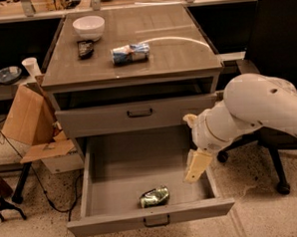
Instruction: Pick green can from middle drawer and place on counter
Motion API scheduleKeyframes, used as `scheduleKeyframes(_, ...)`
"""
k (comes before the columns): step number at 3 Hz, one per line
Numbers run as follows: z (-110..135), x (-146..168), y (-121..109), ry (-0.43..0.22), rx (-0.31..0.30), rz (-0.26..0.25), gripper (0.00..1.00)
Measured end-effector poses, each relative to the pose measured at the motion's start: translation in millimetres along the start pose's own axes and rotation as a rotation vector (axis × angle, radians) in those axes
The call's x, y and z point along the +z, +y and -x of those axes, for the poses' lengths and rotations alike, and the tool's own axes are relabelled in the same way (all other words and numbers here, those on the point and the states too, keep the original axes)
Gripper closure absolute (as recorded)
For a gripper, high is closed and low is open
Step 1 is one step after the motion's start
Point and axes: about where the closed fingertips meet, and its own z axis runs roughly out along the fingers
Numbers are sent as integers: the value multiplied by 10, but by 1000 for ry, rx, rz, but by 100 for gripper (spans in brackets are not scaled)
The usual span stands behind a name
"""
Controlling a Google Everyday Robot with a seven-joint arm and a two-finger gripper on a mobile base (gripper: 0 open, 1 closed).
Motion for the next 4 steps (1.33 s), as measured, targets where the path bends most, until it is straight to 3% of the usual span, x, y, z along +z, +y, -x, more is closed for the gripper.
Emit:
scheduleKeyframes(1, -57, 188, -120, -45, 7, 7, 0)
scheduleKeyframes(2, -146, 581, -342, -145, 1, 13, 0)
scheduleKeyframes(3, -368, 1325, -397, -256, -25, 74, 0)
scheduleKeyframes(4, -506, 1739, -286, -268, -28, 126, 0)
